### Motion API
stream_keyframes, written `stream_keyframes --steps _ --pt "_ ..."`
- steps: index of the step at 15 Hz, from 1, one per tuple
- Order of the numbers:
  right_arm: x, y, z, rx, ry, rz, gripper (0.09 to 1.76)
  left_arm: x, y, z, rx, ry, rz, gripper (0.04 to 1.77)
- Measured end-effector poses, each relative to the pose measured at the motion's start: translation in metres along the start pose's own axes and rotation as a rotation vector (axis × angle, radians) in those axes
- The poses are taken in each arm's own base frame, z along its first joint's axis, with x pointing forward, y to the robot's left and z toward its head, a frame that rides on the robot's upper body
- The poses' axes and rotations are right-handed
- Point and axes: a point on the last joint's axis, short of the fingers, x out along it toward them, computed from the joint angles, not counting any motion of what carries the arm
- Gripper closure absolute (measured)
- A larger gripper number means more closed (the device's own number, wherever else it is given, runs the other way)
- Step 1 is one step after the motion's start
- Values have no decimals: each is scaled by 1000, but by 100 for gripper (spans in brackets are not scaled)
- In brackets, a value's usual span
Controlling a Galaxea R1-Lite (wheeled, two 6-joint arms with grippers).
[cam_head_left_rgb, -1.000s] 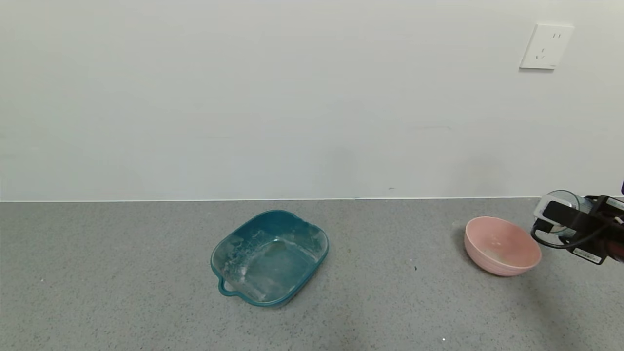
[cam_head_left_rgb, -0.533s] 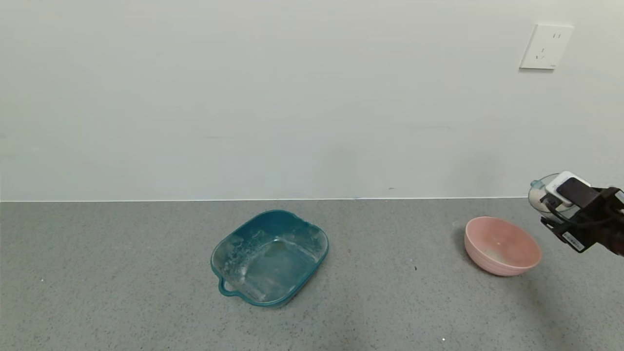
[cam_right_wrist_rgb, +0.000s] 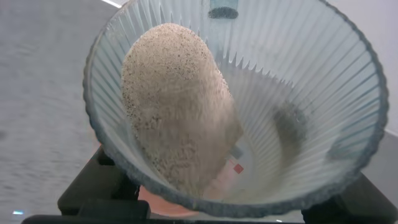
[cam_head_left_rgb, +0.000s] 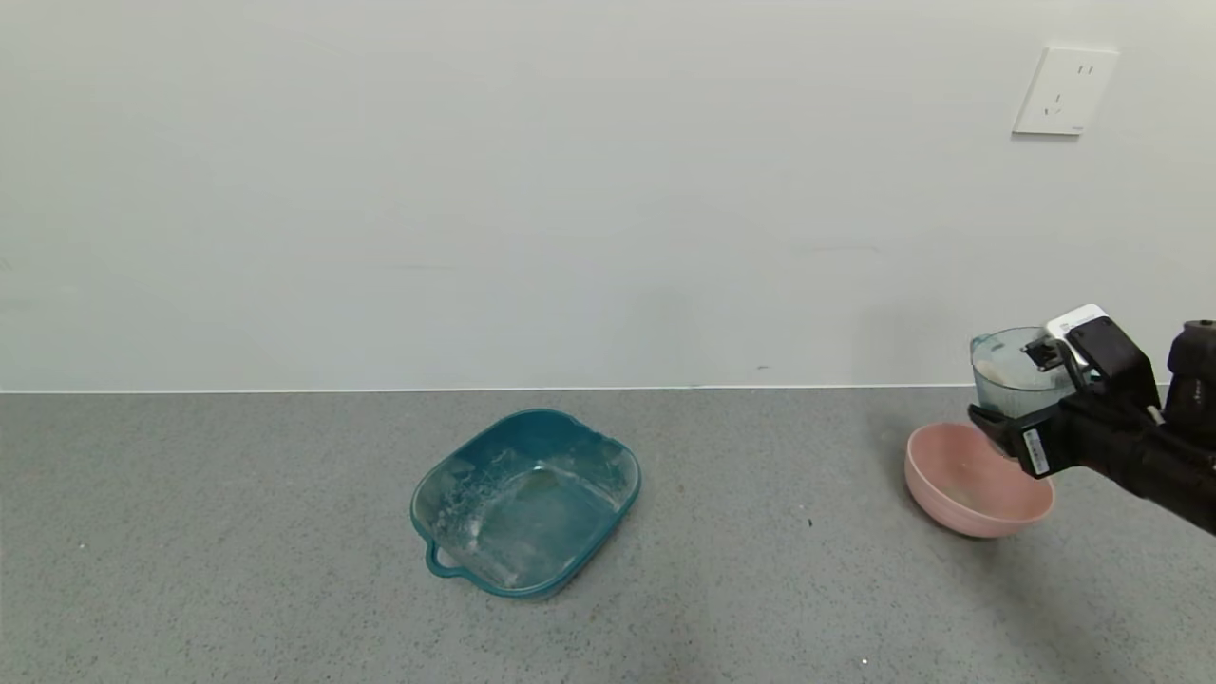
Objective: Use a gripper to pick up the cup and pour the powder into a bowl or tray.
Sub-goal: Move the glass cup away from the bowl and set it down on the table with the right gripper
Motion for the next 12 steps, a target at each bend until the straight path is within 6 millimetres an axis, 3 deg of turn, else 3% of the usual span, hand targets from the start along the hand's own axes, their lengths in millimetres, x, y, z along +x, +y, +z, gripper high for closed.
stream_keyframes --steps 6,12 --pt "1 60 28 176 -55 118 49 0 0 0 0 0 0 5" --pt "27 111 45 320 -67 206 49 0 0 0 0 0 0 5"
